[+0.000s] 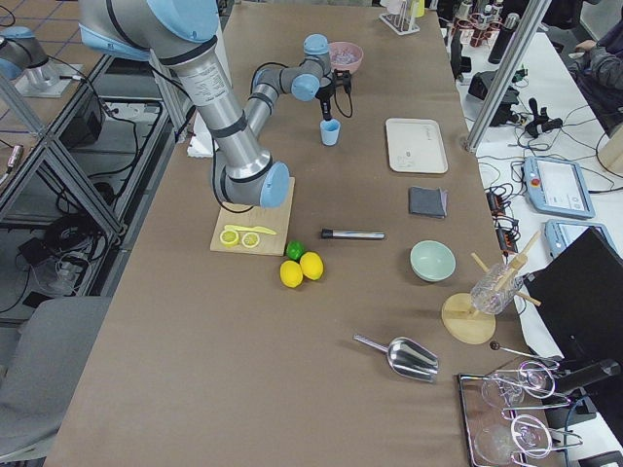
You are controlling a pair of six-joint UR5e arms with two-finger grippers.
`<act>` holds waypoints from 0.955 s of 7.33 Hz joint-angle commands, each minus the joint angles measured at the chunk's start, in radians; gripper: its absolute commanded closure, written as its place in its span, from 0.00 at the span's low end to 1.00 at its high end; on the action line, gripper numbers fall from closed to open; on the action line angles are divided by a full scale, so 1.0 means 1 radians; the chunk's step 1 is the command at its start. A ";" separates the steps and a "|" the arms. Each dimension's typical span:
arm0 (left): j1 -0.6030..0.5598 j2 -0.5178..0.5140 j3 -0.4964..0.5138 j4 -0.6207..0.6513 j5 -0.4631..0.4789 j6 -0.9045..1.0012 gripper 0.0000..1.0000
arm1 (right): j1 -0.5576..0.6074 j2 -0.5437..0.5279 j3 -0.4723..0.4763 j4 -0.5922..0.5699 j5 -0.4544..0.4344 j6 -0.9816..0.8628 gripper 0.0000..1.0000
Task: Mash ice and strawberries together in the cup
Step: 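Open the right gripper to drop the strawberry into the cup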
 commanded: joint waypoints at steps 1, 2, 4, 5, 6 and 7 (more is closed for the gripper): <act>0.000 0.002 0.002 0.000 0.000 0.000 0.02 | 0.002 0.000 0.002 0.001 -0.014 0.000 0.00; 0.000 0.011 0.002 0.000 0.000 0.000 0.02 | 0.002 -0.006 0.002 -0.002 -0.006 0.000 0.00; 0.000 0.017 0.002 0.000 0.002 0.000 0.02 | 0.071 -0.019 0.010 -0.051 0.041 -0.001 0.00; 0.000 0.017 0.004 0.000 0.000 0.000 0.02 | 0.139 -0.029 0.011 -0.071 0.111 -0.014 0.00; 0.000 0.017 0.010 0.001 0.002 0.000 0.02 | 0.207 -0.092 0.054 -0.067 0.157 -0.020 0.00; 0.000 0.018 0.016 0.004 0.002 -0.003 0.02 | 0.262 -0.167 0.098 -0.067 0.164 -0.071 0.00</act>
